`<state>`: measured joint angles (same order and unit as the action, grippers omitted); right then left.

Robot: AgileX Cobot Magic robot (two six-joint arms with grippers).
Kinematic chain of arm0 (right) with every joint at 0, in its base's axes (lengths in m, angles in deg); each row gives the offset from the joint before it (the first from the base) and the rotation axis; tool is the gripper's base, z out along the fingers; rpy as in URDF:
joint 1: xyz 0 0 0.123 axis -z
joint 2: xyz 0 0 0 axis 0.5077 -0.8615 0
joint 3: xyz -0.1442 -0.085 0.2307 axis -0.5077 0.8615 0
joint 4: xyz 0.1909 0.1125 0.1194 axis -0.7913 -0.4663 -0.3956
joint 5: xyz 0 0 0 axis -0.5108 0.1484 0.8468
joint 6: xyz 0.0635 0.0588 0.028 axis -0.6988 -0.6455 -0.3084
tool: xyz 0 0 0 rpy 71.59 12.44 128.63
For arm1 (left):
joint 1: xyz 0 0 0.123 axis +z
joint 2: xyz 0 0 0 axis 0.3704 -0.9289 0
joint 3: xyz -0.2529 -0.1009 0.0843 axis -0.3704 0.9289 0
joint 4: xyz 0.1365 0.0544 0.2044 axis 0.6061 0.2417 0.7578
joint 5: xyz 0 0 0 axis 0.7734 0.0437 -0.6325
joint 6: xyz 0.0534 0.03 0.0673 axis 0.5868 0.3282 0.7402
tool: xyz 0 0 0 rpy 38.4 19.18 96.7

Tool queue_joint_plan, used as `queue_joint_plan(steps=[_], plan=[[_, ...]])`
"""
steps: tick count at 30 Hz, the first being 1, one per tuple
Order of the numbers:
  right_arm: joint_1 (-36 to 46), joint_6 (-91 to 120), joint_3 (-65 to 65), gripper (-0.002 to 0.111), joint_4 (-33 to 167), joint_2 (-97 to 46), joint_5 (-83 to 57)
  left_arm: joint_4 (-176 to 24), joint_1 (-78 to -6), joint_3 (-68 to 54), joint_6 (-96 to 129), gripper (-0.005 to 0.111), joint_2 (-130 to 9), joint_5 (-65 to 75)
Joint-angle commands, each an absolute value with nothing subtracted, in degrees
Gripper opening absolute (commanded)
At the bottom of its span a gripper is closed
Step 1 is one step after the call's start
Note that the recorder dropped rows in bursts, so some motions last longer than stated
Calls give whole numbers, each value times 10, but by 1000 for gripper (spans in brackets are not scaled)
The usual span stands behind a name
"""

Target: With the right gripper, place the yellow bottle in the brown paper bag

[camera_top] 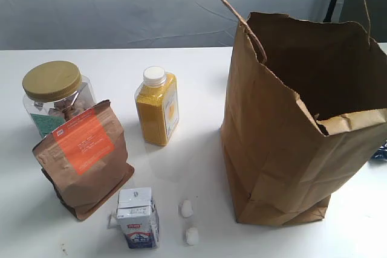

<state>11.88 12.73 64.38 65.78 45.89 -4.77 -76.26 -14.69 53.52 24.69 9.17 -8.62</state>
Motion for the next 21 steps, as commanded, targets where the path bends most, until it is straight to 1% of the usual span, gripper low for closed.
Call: queue_joint_plan(steps=[1, 8, 10, 13, 14, 16, 17, 21], plan=[[118, 132, 646, 0, 662, 463, -49, -763, -150, 537, 246, 0, 94, -83], [118, 130, 646, 0, 660, 463, -49, -763, -150, 537, 246, 0, 94, -83], [118, 108, 646, 0, 621, 463, -57, -763, -150, 537, 246, 0, 94, -83], [111, 101, 646, 0, 535, 463, -117, -763, -150, 537, 246, 0, 94, -83], [104, 101, 636, 0, 533, 463, -121, -763, -150, 537, 246, 0, 94, -83], [75, 102, 567, 0, 531, 449, -93, -763, -150, 537, 246, 0, 94, -83], [57, 112, 517, 0, 531, 418, -52, -763, -150, 537, 246, 0, 94, -83], [19, 140, 419, 0, 530, 324, -12, -763, -150, 537, 246, 0, 94, -83]])
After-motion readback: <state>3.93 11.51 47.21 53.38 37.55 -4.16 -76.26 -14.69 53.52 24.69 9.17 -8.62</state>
